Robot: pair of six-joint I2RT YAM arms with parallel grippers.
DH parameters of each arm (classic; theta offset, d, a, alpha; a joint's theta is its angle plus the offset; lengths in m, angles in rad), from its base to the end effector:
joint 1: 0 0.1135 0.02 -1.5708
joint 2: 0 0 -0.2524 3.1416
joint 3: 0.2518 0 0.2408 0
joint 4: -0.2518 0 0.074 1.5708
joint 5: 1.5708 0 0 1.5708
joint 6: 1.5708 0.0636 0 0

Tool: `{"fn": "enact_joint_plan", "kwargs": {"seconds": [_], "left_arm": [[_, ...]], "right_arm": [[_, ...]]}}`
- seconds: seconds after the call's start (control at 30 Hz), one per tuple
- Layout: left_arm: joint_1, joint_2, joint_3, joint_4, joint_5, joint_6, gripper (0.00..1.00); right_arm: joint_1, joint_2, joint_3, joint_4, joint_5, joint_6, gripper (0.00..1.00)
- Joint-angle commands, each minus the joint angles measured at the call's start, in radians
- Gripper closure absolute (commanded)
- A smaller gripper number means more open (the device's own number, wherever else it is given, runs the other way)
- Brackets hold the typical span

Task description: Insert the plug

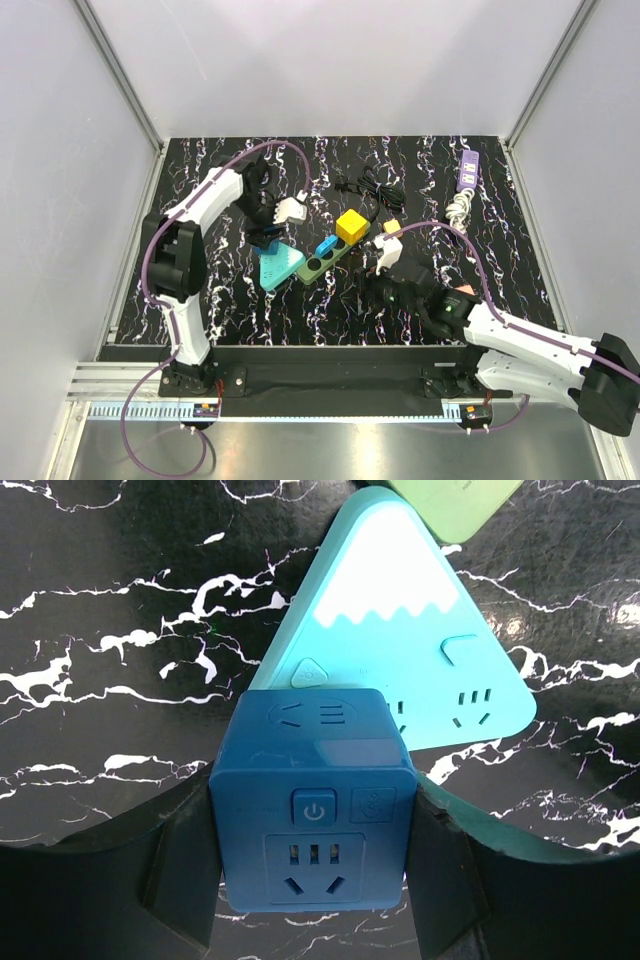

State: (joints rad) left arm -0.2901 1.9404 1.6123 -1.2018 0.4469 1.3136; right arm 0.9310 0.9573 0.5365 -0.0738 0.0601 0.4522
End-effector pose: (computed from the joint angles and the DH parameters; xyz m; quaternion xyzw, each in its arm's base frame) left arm 0.3339 -0.1284 0.1993 0.7038 0.6747 -0.1834 0.1259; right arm 0.1422 0.1847 0.2141 -0.1886 0.8375 0.3068 0.4110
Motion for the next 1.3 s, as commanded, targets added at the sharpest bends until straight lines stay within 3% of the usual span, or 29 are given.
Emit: {"fn": "enact_joint_plan", "kwargs": {"seconds": [0.0, 0.37, 0.77, 0.93, 1.13, 1.23, 1.27], "left_arm": [[0.006, 0.032, -0.08, -0.012, 0.081, 0.015, 1.0], [0.055, 0.008, -0.245, 0.107, 0.108, 0.016, 1.0], [0.084, -0.194, -0.201, 0.201, 0.151, -0.059, 1.0], [0.092, -0.326, -0.158, 0.321, 0.179, -0.353, 1.0], [0.085, -0.492, -0.126, 0.499, 0.383, -0.753, 1.0], [0.046, -0.564, -0.132, 0.58, 0.447, -0.945, 1.0], [0.036, -0.61, -0.164, 0.684, 0.45, -1.03, 1.0]], "right_arm": [[0.005, 0.004, 0.039, 0.045, 0.0, 0.005, 0.25], [0.005, 0.015, 0.048, 0.055, -0.008, 0.013, 0.25], [0.005, 0.038, 0.106, 0.005, 0.041, 0.008, 0.26], [0.005, 0.021, 0.166, -0.008, 0.04, -0.049, 0.23], [0.005, -0.022, 0.21, 0.003, 0.035, -0.116, 0.11], [0.005, -0.041, 0.2, 0.063, 0.11, -0.274, 0.04], [0.005, -0.048, 0.203, 0.116, 0.171, -0.376, 0.03]]}}
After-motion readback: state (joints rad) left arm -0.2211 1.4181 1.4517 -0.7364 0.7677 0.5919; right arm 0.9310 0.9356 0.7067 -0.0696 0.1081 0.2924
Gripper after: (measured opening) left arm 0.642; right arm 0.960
